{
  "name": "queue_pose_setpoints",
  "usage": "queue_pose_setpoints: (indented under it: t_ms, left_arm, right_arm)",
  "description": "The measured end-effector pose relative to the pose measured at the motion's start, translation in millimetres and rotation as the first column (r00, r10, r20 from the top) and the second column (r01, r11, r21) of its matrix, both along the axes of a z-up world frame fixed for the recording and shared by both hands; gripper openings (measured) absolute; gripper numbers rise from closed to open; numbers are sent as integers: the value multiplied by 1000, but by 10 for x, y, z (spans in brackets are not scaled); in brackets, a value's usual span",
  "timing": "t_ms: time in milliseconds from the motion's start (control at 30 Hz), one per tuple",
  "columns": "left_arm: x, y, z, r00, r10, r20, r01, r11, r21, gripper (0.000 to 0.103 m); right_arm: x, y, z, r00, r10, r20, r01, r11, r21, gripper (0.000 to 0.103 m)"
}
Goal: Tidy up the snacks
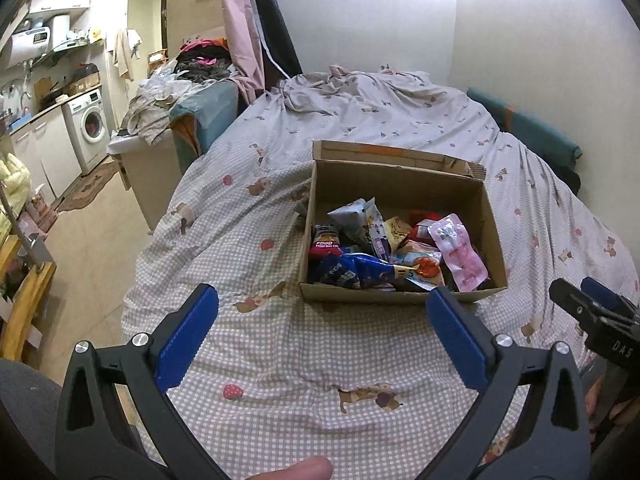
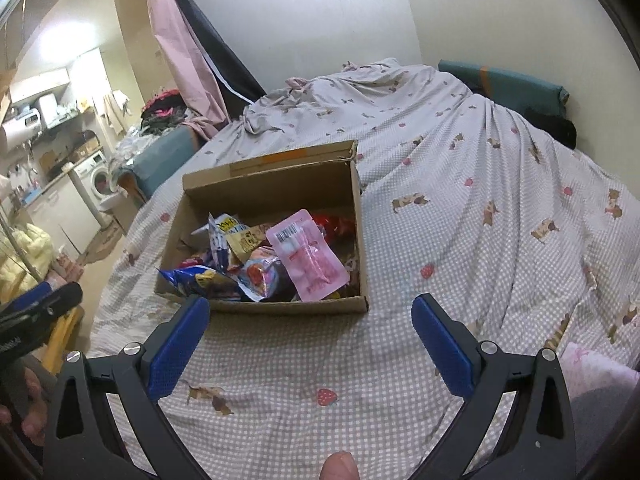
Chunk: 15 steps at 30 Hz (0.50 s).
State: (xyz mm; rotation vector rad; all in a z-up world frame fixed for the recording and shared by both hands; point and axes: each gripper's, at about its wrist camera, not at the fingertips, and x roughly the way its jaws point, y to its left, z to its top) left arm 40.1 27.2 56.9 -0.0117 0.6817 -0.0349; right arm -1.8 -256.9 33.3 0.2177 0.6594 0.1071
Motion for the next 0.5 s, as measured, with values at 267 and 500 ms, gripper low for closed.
queue_pose_setpoints:
  t_ms: [267, 500]
  left_arm:
    - [8, -23, -37, 1000, -2, 1, 2, 1000, 9, 103]
    - [23, -40, -84, 1000, -2, -19, 2, 1000, 12, 103]
  right_arm:
    - [41, 103, -58, 1000, 13, -4, -13, 999, -34, 103]
    - [20, 168, -60, 1000, 30, -1, -30, 998, -57, 103]
